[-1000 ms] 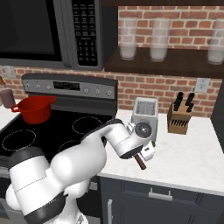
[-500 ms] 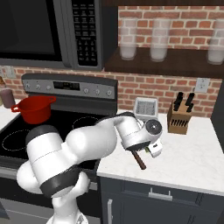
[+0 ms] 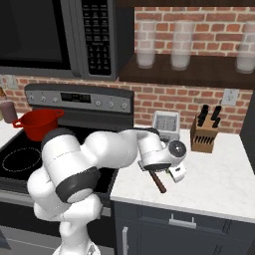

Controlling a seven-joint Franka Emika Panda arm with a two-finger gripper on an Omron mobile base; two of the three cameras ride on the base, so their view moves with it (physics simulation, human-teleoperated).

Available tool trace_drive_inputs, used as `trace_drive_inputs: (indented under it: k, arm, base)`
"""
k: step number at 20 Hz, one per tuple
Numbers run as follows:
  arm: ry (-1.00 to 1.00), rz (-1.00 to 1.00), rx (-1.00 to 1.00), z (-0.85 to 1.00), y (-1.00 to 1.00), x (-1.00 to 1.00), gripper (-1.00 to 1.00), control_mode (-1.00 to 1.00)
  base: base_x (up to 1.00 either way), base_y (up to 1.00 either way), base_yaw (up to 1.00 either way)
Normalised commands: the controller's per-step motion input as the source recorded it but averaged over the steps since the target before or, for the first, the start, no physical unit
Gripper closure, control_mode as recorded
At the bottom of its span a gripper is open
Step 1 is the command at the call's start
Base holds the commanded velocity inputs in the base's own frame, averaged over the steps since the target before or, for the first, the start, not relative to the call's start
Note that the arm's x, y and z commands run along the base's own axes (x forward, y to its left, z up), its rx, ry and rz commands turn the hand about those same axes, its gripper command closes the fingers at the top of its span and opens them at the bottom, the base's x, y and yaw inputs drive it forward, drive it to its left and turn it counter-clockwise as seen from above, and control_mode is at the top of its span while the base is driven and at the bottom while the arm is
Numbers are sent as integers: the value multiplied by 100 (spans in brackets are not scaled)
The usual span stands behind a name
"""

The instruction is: Put the bell pepper and broccoli in the pot. Retrieve the spatula and lightly stir the vegetables in the pot.

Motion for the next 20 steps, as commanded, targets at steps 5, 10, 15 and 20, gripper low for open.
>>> trace_drive_inputs:
  k: [5,10,15,20]
  arm:
    - [0,0,0,-19,-1,21,-100,-100]
    - [0,0,0,-2,-6,33,-100,-100]
    - [3,0,0,-11,-1,34,-100,-100]
    - [4,0,0,-19,-2,10,-100,-100]
  base:
    - [0,0,0]
    - [0,0,0]
    - [0,0,0]
    - [0,0,0]
